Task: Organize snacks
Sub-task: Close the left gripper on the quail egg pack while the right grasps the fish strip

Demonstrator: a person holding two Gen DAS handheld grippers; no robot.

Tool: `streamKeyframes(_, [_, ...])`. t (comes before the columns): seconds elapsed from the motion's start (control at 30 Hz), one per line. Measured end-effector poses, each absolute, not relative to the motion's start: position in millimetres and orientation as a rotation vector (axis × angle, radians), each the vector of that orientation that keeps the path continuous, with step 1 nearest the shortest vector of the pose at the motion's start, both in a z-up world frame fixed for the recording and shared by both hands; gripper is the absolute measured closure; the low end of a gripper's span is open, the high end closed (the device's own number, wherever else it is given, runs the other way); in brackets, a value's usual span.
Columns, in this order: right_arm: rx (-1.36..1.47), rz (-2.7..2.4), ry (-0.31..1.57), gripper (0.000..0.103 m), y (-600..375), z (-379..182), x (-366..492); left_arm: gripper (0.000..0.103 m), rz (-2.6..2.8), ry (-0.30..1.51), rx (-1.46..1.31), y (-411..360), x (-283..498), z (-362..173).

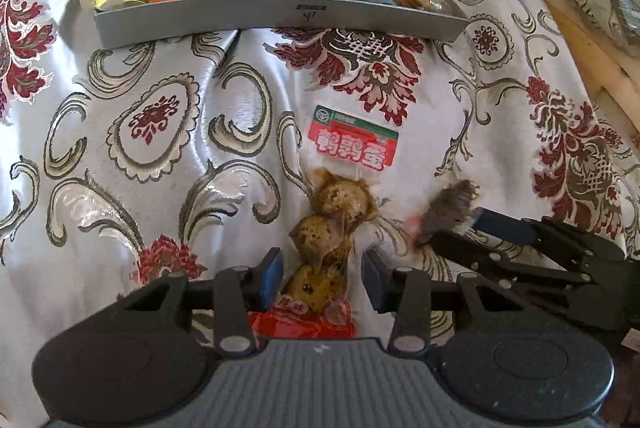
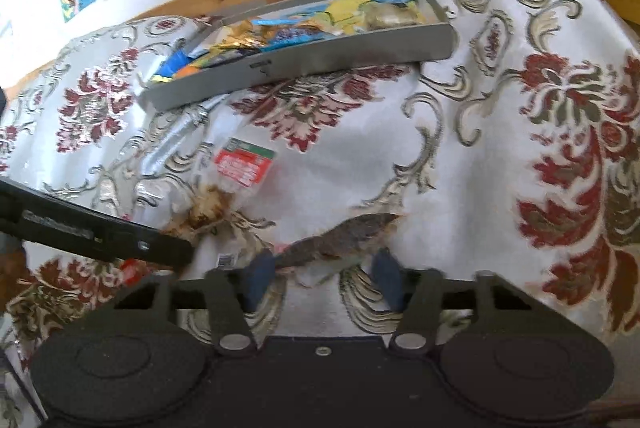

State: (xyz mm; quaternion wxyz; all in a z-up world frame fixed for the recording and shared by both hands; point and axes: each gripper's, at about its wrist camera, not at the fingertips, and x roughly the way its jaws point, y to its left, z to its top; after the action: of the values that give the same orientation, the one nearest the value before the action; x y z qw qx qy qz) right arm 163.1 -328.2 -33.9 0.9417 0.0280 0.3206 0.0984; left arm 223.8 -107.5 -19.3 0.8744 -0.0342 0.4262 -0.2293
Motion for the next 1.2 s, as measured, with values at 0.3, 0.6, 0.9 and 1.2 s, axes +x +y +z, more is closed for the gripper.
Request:
streamKeyframes(0.3, [0.175, 0.229, 0.681, 0.046, -334.1, -33.9, 180.9, 0.046, -0.504, 0.903, -0.011, -118.8, 236.2, -24.1])
streamKeyframes(0.6, [0.273, 0.255, 0.707, 0.044, -344.3, -32.9, 205.6, 0.031, -0.642, 0.943, 0.162, -136.3, 254.1, -22.4])
streamKeyframes(0.9, [0.295, 0.278, 0.718, 0.071, -340.0, -35.8, 201.9, 0.052, -0.620, 0.959, 0.175, -137.1, 254.3, -21.3])
streamKeyframes(1.2, [0.263, 0.286, 0.654, 0.082, -334.2, -25.1, 190.8, 0.057, -0.593, 0.925, 0.180, -136.2, 243.2, -15.2])
